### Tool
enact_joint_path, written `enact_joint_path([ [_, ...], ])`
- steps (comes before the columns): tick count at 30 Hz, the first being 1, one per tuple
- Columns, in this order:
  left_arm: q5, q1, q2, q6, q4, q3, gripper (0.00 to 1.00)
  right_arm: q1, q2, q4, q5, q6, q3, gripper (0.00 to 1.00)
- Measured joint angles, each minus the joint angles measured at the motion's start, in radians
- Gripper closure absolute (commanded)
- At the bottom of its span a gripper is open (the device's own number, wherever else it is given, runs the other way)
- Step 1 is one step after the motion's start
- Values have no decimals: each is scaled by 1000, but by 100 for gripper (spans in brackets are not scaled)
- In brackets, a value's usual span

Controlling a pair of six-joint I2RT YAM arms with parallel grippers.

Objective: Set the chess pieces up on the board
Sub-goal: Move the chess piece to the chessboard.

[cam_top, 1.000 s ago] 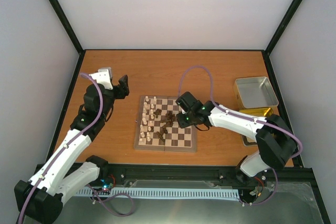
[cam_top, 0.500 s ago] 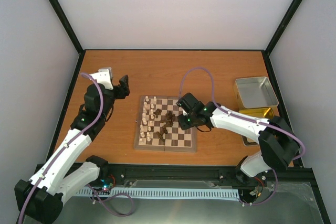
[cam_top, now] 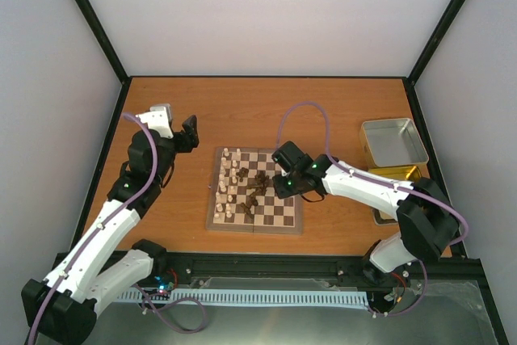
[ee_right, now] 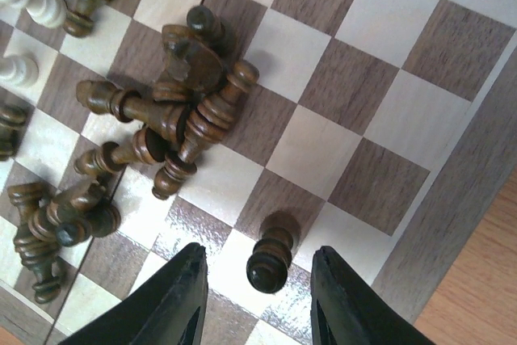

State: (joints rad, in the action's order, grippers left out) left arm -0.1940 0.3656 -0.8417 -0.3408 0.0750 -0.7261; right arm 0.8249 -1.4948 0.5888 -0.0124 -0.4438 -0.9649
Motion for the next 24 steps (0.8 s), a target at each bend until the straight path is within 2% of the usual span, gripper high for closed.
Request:
enact_joint_path([
  [12,0,0,14,-6,0,4,22,0,-40,16,18,-28,-37,66],
  [24,0,0,17,-9,0,10,22,0,-54,23,17,-34,-37,76],
])
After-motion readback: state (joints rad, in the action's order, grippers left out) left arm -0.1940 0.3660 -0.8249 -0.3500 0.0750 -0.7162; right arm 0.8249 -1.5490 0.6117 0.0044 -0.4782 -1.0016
